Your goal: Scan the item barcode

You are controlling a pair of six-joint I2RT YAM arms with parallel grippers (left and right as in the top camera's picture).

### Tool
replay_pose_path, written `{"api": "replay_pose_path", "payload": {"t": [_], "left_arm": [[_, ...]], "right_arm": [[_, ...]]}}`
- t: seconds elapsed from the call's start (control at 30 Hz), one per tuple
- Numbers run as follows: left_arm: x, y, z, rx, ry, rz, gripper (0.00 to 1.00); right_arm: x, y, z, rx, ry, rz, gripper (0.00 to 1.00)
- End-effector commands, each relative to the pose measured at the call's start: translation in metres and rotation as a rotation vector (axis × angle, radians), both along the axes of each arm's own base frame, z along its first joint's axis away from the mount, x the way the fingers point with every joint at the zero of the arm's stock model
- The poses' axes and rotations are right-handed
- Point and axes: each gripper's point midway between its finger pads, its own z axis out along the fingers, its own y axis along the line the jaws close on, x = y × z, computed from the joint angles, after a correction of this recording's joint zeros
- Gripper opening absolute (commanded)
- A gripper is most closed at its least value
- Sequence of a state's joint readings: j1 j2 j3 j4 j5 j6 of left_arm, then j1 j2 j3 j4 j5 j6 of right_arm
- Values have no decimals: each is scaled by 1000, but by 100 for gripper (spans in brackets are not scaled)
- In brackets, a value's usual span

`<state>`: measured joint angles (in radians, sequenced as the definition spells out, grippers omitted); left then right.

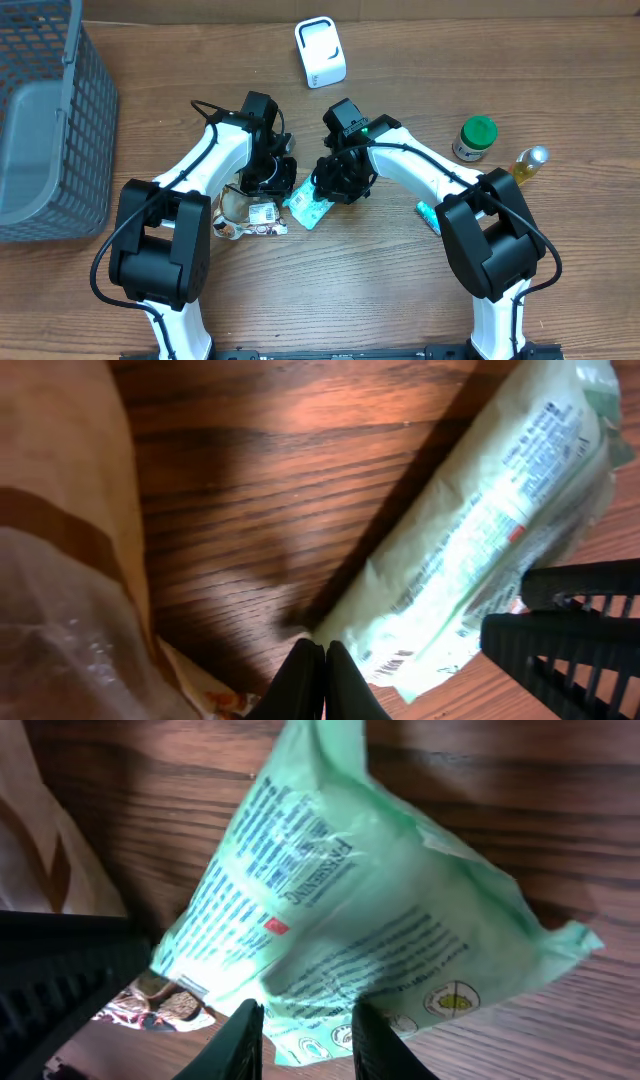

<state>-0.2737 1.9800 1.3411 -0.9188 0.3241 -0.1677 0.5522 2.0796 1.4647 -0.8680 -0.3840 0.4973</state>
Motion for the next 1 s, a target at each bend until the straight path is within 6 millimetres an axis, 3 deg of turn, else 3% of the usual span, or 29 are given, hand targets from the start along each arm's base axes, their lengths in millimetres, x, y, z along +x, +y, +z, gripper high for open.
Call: {"api": "replay_pose_path", "payload": {"t": [0.0,0.27,0.4,0.5,0.57,0.67,0.73,0.87,0.97], "left_arm": [[-1,-2,-7,24,10,15,6],[-6,-7,-29,38,53,-5,4],[12,-1,-9,23,32,23,4],[19,-2,18,-19,53,40,4],[22,-2,31,-18,58,36,4],[18,-2,35,-16,78,34,4],[8,-5,32,-7,106,21,4],[-1,-10,22,-4,114,-13,4],[6,-15,15,-18,63,-52,4]], "right_arm": [[5,-8,3,-40,-38,-14,27],[9,-17,-1,-93,-59,-22,27],[12,-15,0,-82,-70,-23,25],[15,7,20,52,-60,6,17],[33,12,48,125,-109,7,24],[51,-2,67,138,-145,-37,40],[56,-25,66,117,-114,-87,57],[44,-53,53,71,-41,-96,60],[34,-59,41,53,5,-112,62]]}}
